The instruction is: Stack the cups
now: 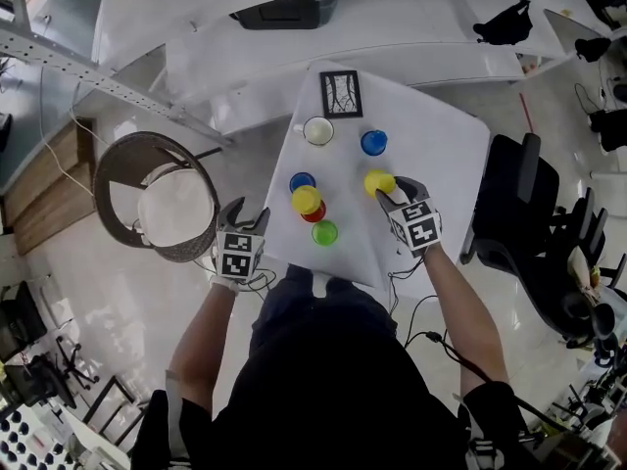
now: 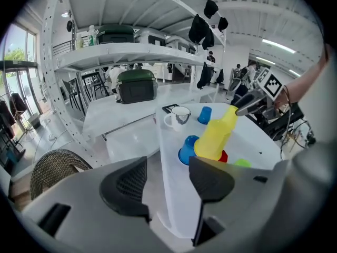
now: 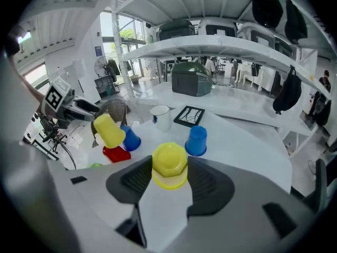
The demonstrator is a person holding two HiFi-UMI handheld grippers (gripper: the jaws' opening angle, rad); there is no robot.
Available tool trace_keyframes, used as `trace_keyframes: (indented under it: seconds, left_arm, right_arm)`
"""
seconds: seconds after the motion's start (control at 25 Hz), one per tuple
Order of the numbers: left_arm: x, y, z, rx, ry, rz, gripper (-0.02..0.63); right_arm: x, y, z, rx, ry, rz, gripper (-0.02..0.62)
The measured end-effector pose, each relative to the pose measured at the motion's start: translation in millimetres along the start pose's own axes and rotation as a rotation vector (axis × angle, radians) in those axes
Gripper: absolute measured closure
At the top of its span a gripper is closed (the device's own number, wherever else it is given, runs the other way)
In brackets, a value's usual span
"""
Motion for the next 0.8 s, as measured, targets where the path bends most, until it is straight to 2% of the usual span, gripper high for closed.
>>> trace_keyframes:
  seconds: [0.2, 0.52, 0.8]
  left_arm:
    - [9, -2, -3, -0.013, -0.011, 0.023, 0.36]
    - [14, -3, -11, -0.033, -0.035, 0.045, 0.362]
    - [9, 0, -10, -0.059, -0.042, 0.049, 0.362]
  right_arm:
    - [8, 14, -56, 0.062, 0.009, 0.022, 0.385]
    - [3, 18, -133, 0.162, 0.085, -0.014, 0.385]
    - [3, 9, -167, 0.163, 0.129, -0.043, 0.385]
Point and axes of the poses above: the fingertips, and each gripper's own axes: y backward along the fingers, z to its right, x out of its top, the point moved 3 cm from there along y, backward along the fingers, and after that the axes turned 1 degree about z, right-handed, at the moved point
